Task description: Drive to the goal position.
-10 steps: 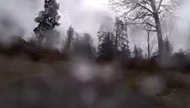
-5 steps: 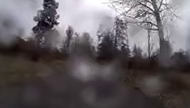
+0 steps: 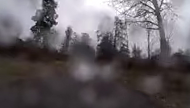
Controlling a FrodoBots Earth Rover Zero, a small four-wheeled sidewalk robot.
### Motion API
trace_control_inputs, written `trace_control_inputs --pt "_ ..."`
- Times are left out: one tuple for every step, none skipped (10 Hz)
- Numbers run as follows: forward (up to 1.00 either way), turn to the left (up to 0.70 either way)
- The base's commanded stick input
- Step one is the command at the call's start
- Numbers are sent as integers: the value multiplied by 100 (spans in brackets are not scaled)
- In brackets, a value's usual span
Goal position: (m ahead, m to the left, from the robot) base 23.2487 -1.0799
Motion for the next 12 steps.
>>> trace_control_inputs --pt "70 0" --pt "70 0" --pt "70 0" --pt "70 0" --pt "70 0" --pt "70 0" --pt "70 0" --pt "70 0" --pt "70 0" --pt "70 0" --pt "70 0" --pt "70 0"
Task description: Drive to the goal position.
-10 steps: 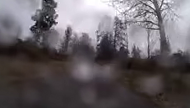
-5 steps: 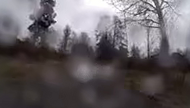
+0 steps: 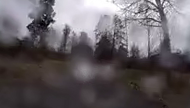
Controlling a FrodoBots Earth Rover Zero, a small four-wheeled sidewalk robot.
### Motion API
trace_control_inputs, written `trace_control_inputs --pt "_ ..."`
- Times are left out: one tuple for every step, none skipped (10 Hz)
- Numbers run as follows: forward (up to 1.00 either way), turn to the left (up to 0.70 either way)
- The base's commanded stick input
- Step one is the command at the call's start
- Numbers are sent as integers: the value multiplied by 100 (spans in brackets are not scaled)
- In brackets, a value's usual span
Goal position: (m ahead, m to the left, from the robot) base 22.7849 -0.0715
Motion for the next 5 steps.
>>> trace_control_inputs --pt "70 0" --pt "70 0" --pt "83 0" --pt "85 0" --pt "85 0"
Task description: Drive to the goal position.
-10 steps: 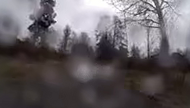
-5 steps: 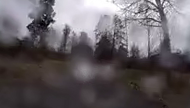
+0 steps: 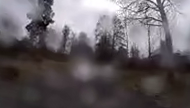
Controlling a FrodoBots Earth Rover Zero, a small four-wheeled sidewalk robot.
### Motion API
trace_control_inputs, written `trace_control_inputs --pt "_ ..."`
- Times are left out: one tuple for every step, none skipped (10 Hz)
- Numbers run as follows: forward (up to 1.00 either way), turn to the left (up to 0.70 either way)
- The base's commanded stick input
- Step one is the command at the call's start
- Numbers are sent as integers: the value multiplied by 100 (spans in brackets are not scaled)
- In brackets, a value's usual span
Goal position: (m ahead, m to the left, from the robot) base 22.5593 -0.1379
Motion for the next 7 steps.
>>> trace_control_inputs --pt "85 0" --pt "85 0" --pt "85 0" --pt "85 0" --pt "85 0" --pt "85 0" --pt "85 0"
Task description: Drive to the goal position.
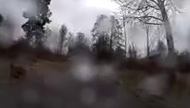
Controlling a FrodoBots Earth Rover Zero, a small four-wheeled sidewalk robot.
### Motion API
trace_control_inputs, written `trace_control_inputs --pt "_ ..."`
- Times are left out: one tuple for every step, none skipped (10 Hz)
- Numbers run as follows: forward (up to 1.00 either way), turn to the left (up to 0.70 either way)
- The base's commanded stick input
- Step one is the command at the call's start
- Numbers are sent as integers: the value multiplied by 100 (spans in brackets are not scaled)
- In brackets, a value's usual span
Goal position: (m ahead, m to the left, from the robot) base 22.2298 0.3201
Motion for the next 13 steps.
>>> trace_control_inputs --pt "85 0" --pt "89 0" --pt "100 0" --pt "100 0" --pt "100 0" --pt "100 0" --pt "100 0" --pt "100 0" --pt "100 0" --pt "100 0" --pt "100 0" --pt "100 0" --pt "100 0"
